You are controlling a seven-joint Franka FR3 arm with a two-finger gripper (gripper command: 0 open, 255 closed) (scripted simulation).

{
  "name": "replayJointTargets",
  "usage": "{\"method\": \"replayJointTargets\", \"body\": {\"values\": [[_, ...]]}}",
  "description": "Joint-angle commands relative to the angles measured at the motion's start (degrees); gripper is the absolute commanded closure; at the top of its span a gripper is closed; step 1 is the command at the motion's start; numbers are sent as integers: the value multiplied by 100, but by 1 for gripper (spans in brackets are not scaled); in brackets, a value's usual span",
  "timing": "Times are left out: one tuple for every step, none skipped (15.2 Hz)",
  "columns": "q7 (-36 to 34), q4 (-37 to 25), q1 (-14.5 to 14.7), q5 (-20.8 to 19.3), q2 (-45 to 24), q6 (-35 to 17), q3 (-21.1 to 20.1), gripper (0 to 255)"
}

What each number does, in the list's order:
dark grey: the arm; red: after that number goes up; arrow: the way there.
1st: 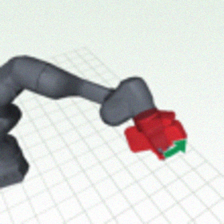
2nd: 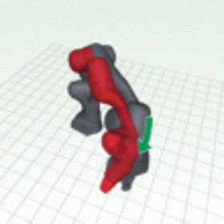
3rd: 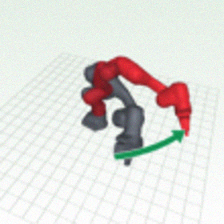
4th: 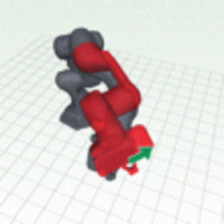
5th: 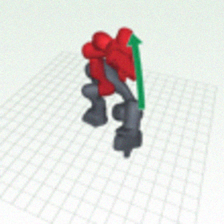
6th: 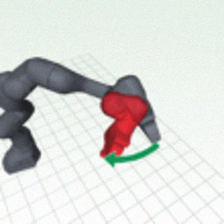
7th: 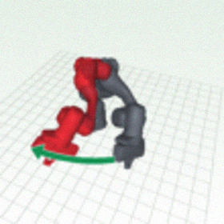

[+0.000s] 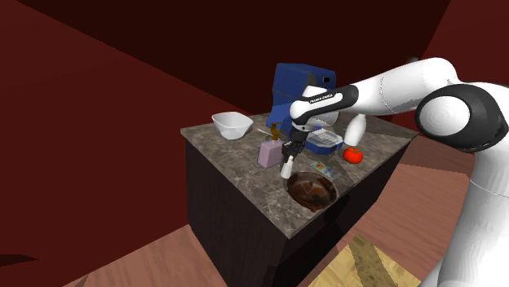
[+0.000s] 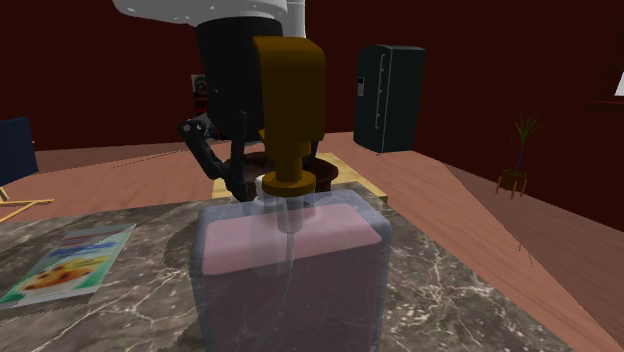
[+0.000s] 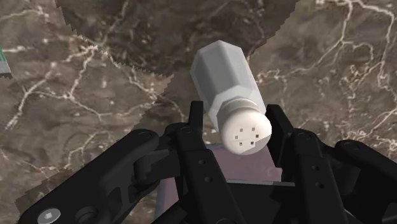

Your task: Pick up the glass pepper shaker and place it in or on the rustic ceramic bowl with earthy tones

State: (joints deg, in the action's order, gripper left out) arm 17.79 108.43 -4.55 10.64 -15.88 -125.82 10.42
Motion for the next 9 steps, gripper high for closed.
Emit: {"method": "replayJointTargets", "body": {"values": [[-28, -54, 7, -23, 53, 104, 5, 255], [-42, -88, 9, -37, 86, 170, 10, 255], [-56, -124, 10, -51, 119, 237, 13, 255], [-70, -161, 12, -64, 150, 304, 17, 255], [-83, -199, 14, -76, 180, 371, 21, 255], [-96, -238, 15, -89, 210, 438, 24, 255], [-109, -279, 16, -101, 238, 506, 27, 255], [-121, -321, 17, -112, 265, 574, 30, 255], [-134, -365, 18, -123, 292, 643, 33, 255]]}}
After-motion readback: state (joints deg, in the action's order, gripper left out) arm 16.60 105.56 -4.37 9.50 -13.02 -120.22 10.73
